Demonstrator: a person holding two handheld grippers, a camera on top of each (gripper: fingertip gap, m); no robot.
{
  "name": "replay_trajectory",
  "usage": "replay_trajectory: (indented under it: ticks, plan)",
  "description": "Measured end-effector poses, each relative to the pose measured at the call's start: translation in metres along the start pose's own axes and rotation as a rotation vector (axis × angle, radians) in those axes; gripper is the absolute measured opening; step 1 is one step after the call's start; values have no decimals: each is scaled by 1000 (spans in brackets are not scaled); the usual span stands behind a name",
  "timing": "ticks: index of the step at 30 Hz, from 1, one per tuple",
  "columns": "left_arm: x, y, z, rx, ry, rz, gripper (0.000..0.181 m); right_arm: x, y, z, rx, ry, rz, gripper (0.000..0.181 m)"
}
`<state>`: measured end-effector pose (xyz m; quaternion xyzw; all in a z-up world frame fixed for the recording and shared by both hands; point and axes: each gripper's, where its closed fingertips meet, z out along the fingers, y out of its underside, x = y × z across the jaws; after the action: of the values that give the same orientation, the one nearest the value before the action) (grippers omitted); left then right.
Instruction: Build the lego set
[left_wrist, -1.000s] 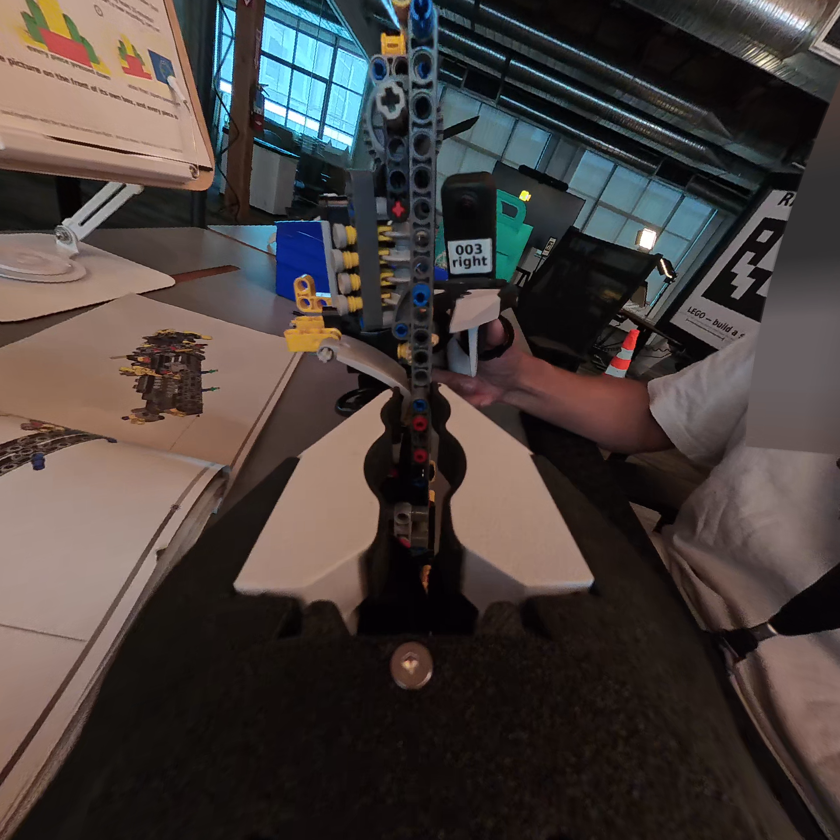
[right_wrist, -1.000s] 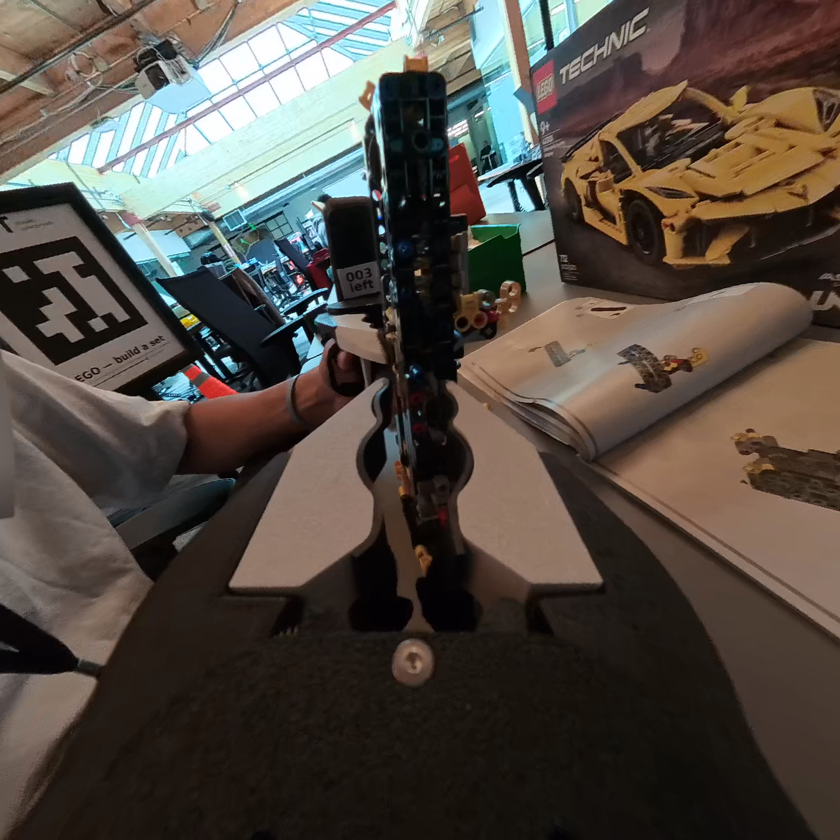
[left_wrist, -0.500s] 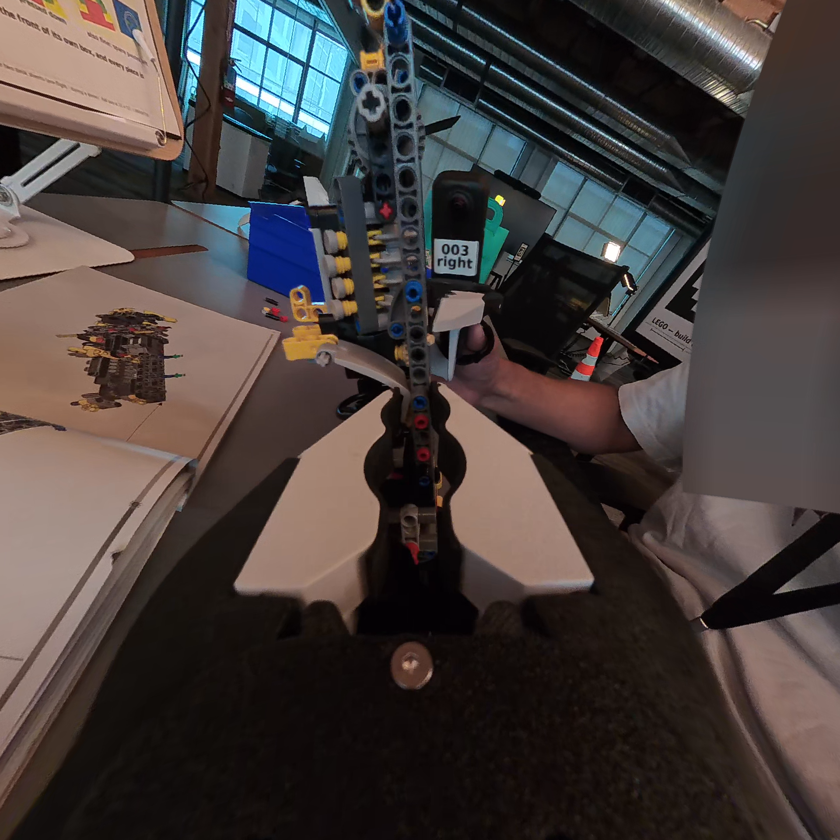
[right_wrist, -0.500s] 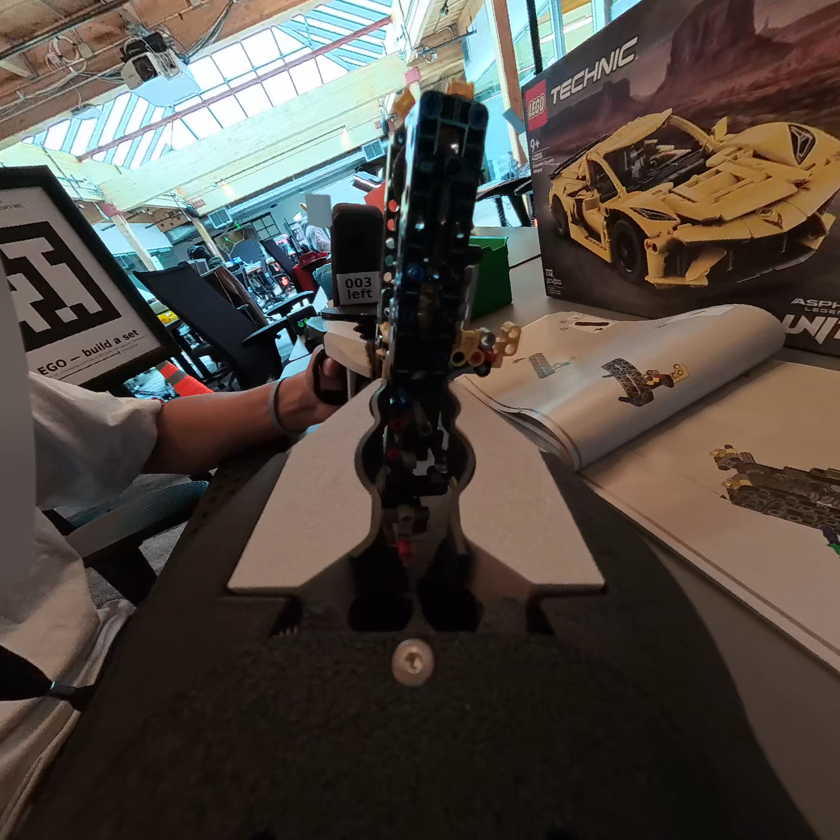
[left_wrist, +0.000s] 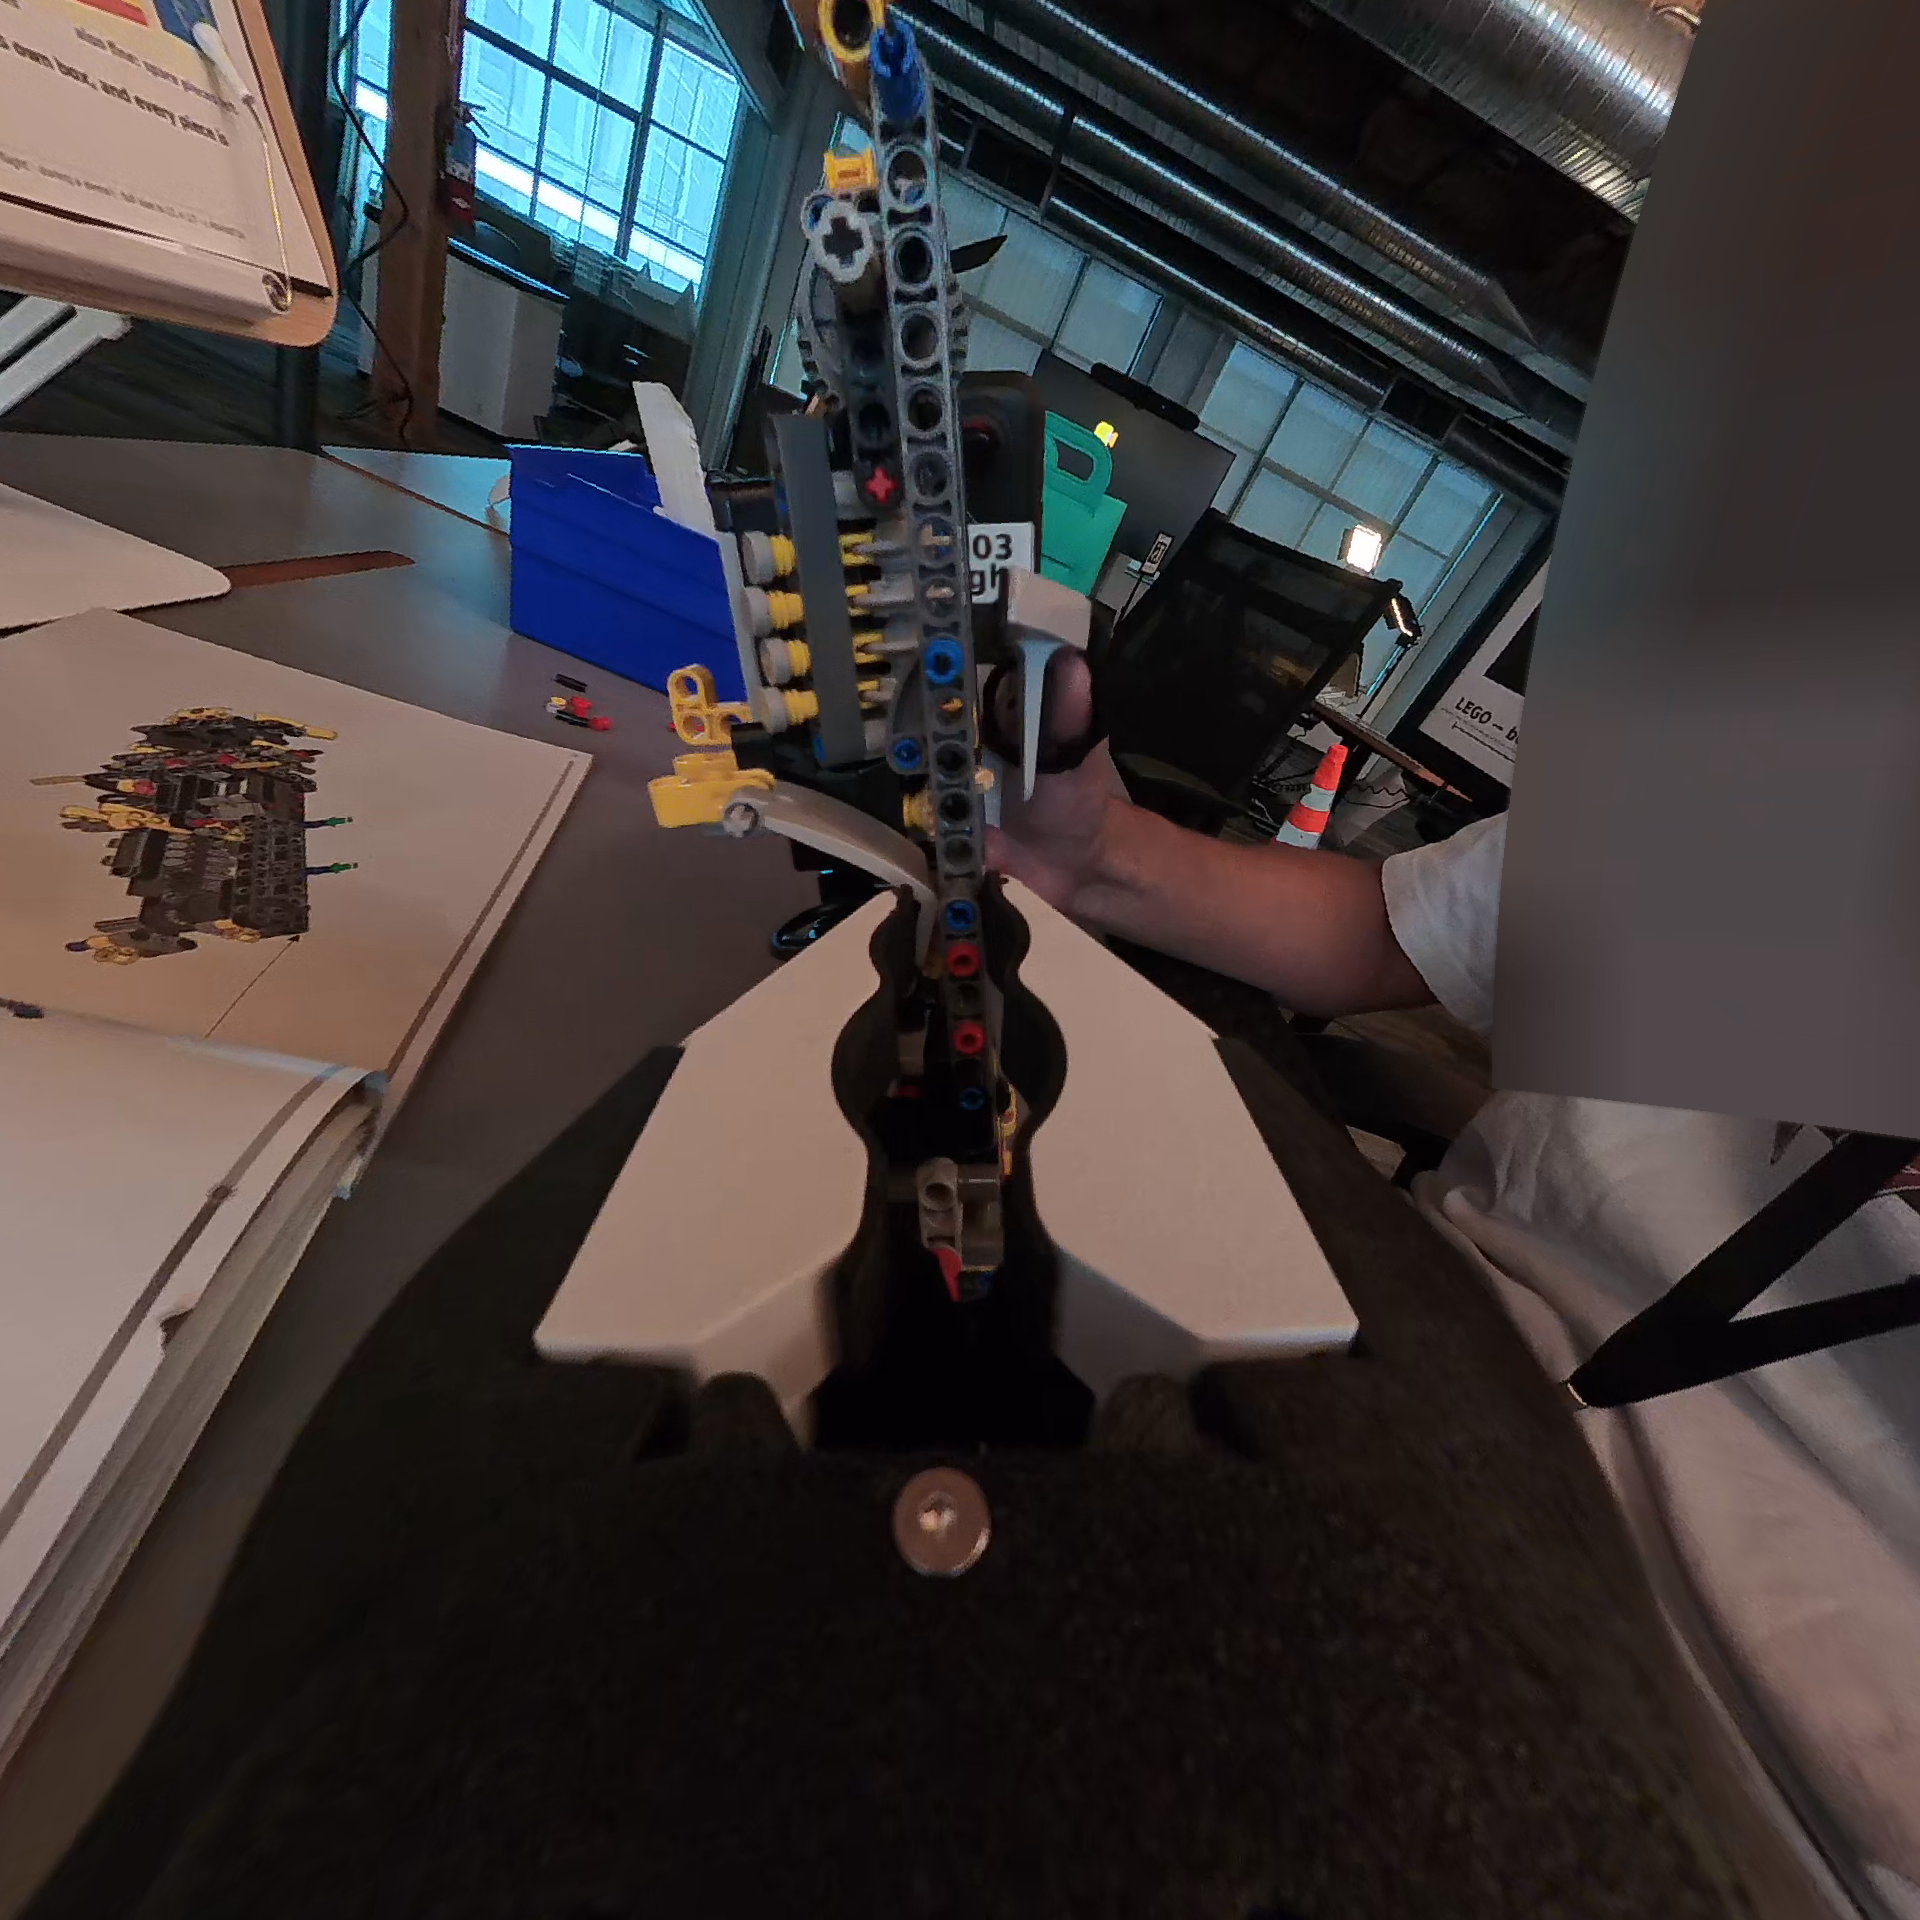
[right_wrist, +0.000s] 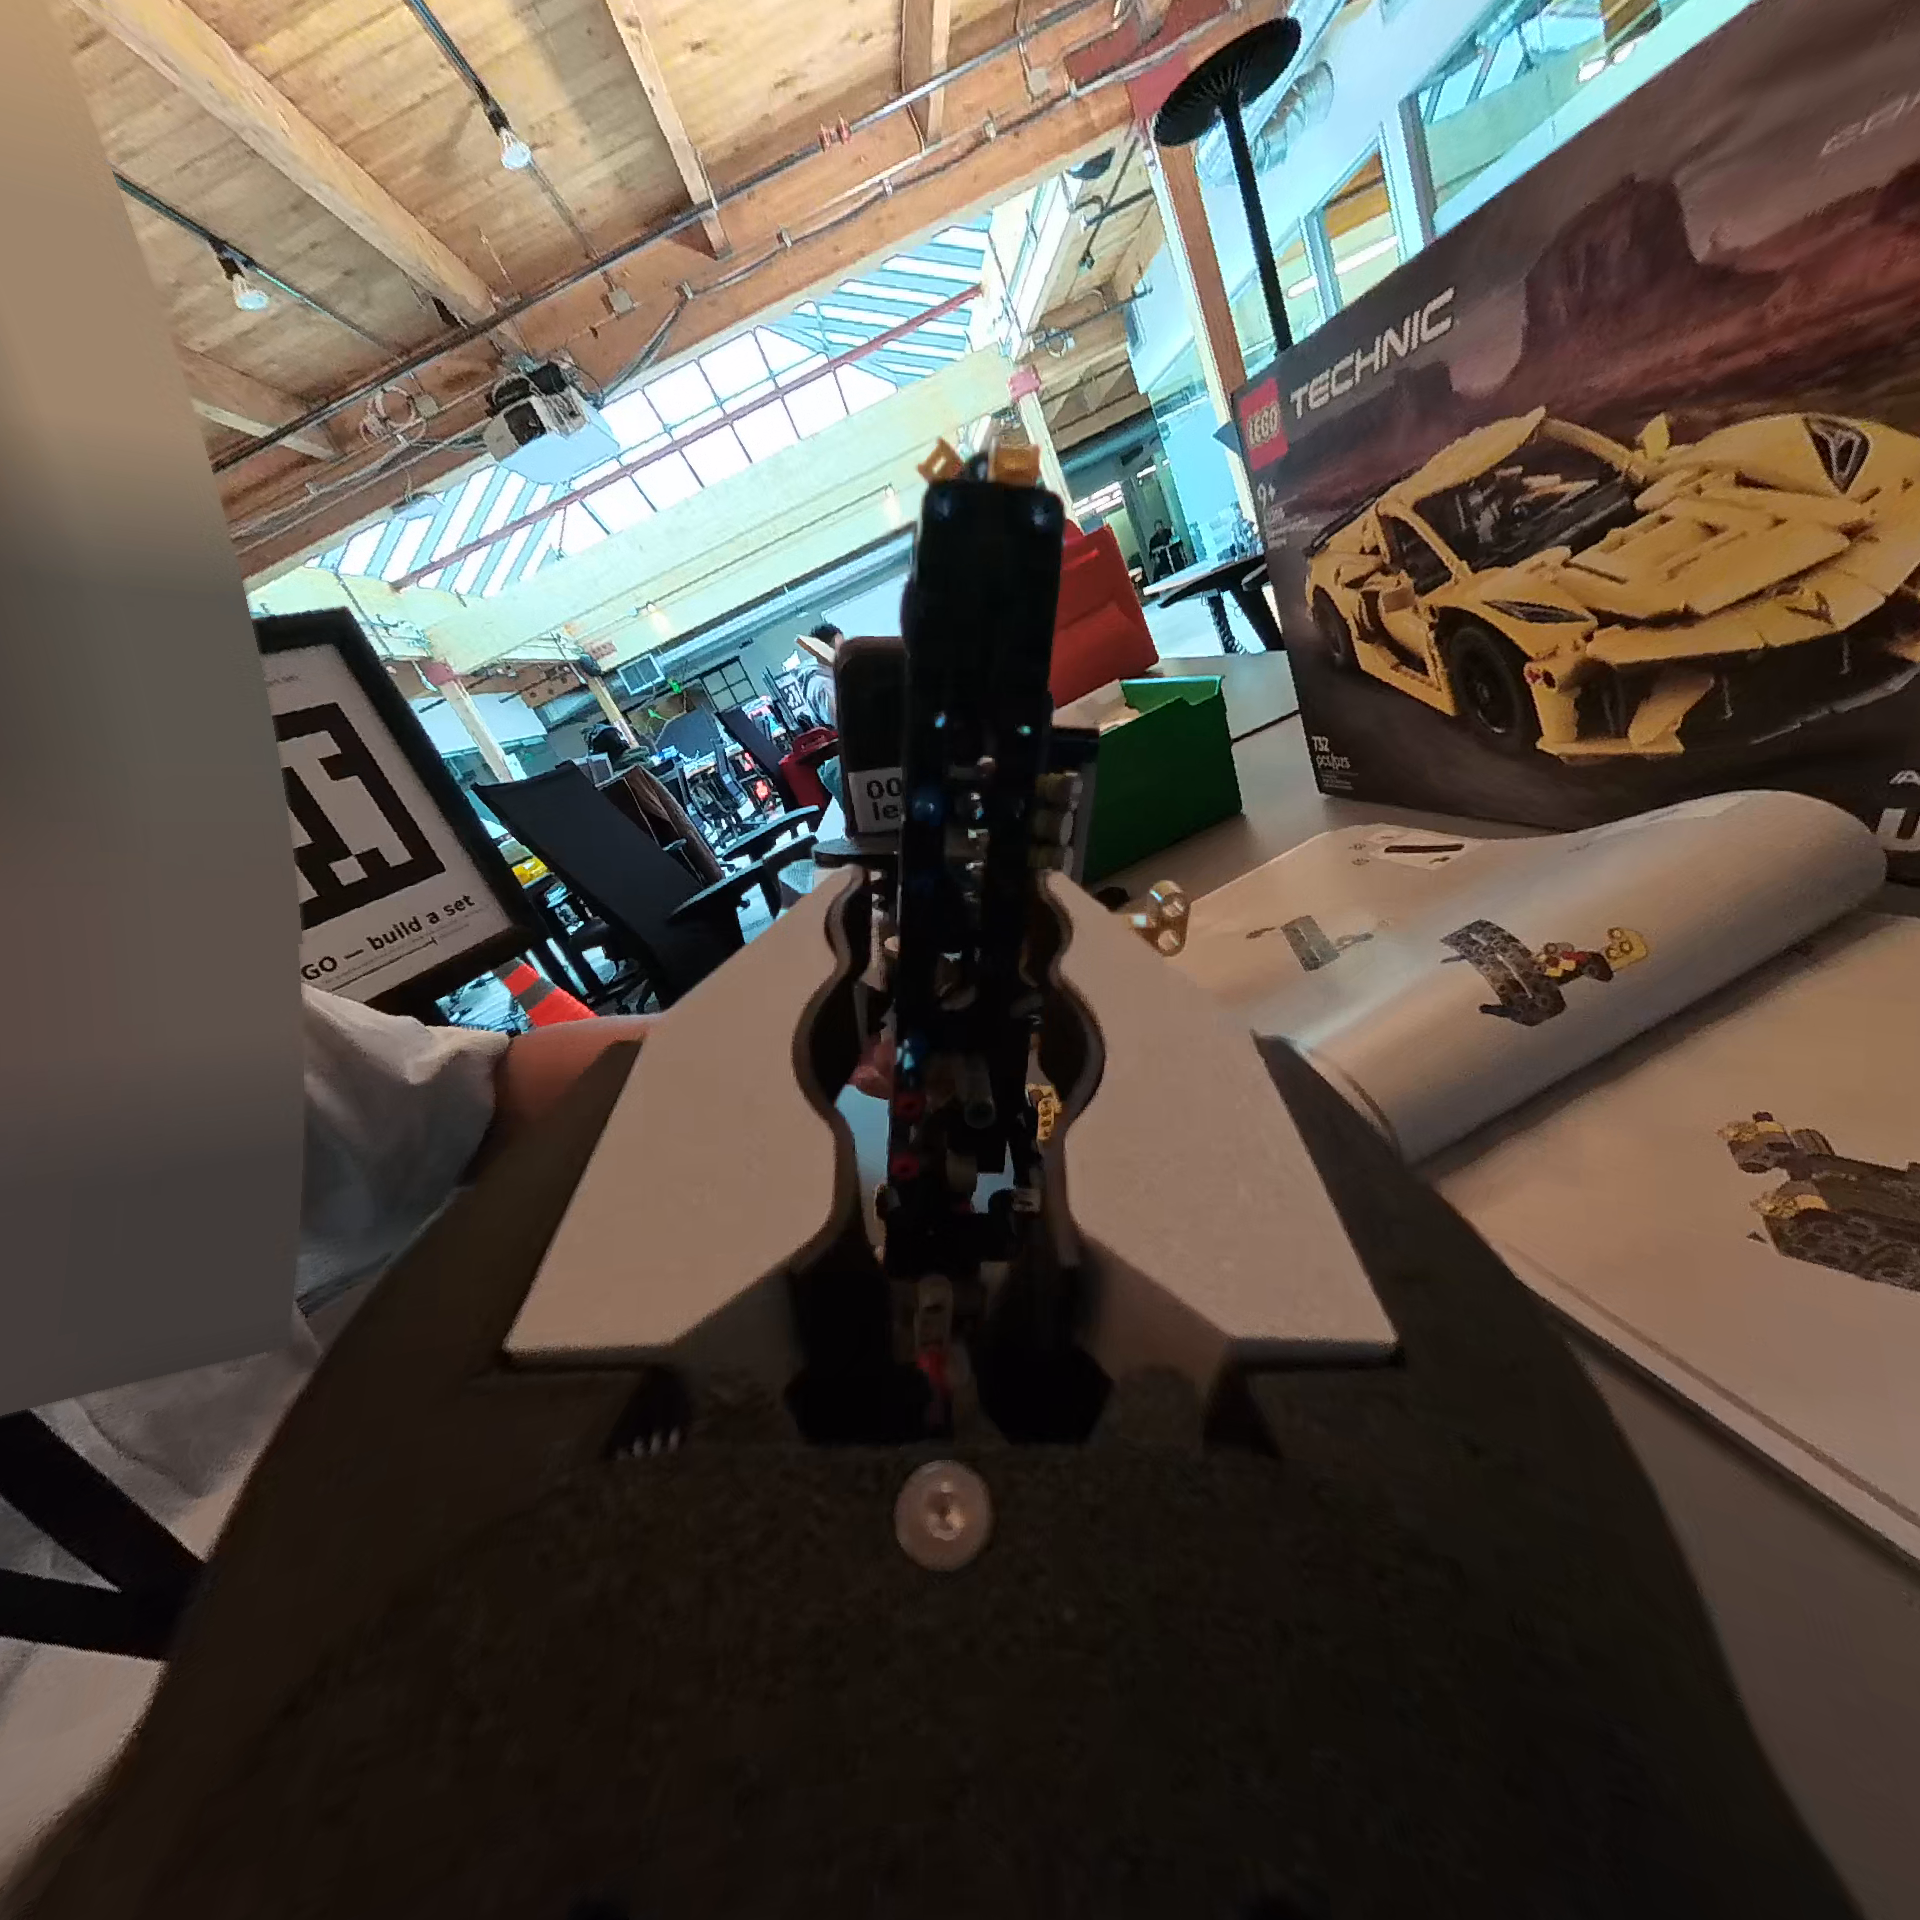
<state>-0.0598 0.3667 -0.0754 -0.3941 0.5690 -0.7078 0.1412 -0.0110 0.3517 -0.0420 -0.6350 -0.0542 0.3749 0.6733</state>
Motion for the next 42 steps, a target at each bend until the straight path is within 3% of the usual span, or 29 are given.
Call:
replay_trajectory:
  ticks: [8,22,35,39,42]
  plan:
    - [6,1,5,-17,-16,45,13,-3,-15,-9,69,-19,4,19]
    - [10,2,5,-33,-27,77,14,-16,-14,-8,74,-71,-20,4]
    - [16,2,2,-53,-94,168,14,-20,-10,-11,61,-99,-15,5]
    - [10,1,-4,-33,-89,115,14,-15,4,-12,-34,-51,-58,18]
    - [6,0,-9,-19,-64,64,14,-8,23,-14,-138,-3,-90,16]
